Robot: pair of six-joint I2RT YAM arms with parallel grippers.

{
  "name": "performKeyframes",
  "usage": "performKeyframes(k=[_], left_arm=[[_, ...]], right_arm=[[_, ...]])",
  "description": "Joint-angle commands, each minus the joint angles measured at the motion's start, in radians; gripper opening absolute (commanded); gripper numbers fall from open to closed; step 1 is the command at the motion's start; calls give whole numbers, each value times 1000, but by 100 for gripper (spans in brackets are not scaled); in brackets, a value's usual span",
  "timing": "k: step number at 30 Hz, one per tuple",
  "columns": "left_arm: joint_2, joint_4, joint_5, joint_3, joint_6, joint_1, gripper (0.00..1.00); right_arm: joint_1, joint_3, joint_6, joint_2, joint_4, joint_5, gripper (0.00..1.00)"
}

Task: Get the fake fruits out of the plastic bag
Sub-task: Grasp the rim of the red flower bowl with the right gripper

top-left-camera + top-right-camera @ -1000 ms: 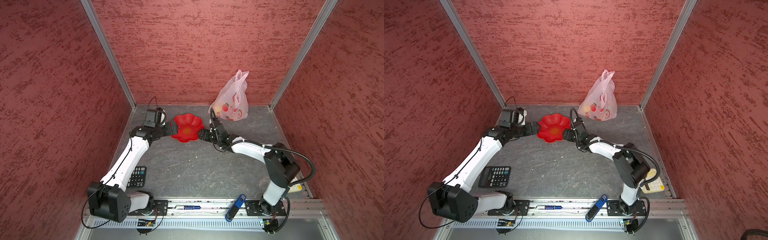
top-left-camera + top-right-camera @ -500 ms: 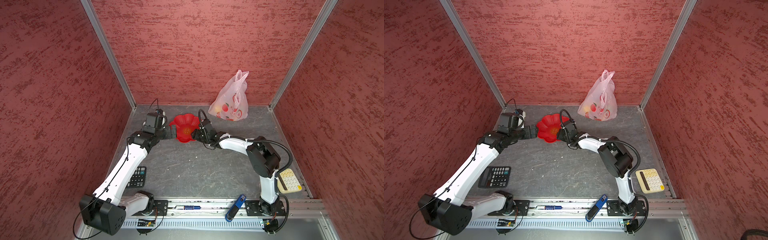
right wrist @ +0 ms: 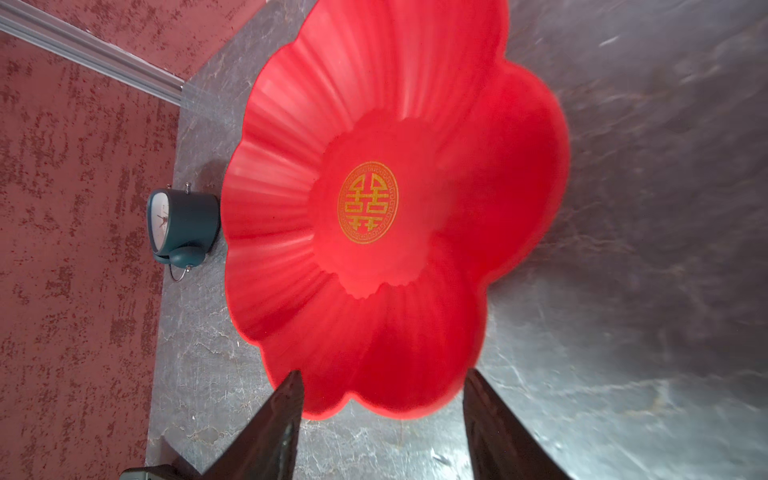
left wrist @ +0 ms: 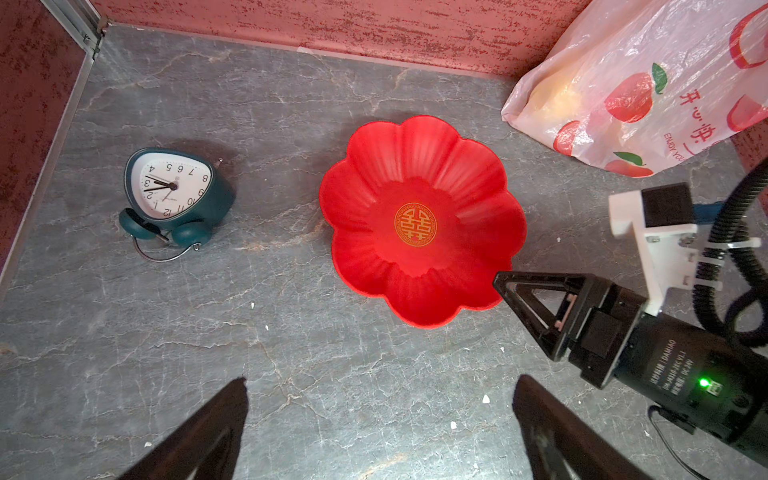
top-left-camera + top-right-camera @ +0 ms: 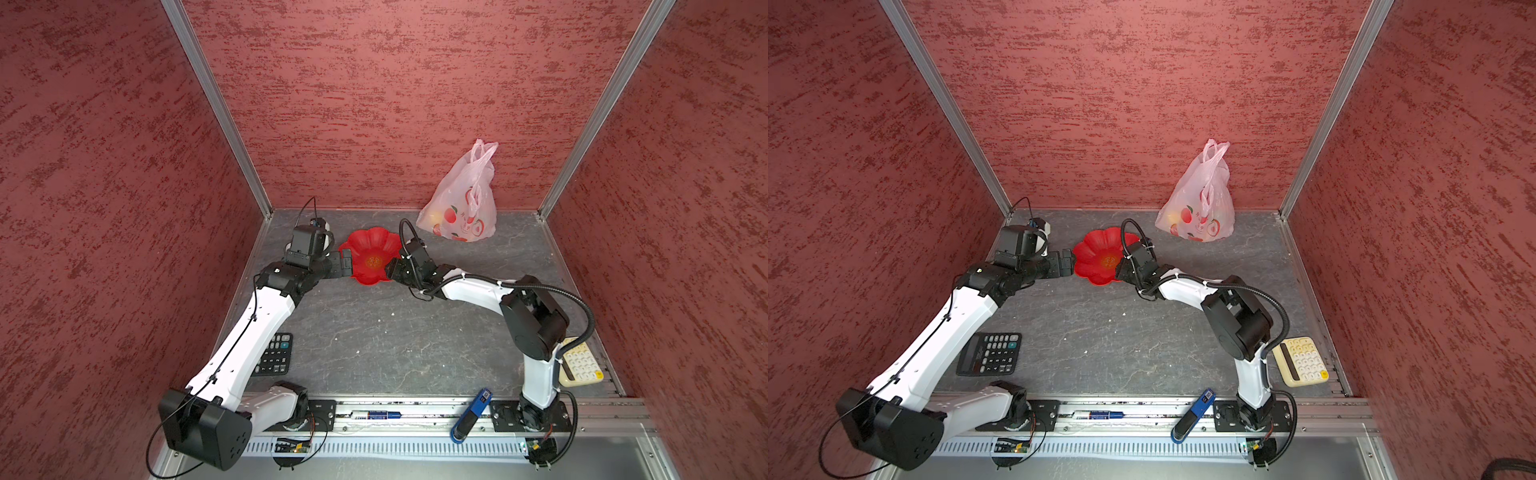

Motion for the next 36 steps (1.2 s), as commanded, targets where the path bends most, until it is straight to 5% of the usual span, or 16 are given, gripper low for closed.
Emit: performKeyframes(k=[1,18,36], left_arm=[[6,0,-4,-8,17,-10,99],[6,1,-9,-9,25,-19,99],[21,0,-7,-9,28,-22,99]], right_arm=[[4,-16,-17,-51,-16,72,62],[-8,32,-24,74,-33,99,56],[-31,75,15,186,71,30,32]])
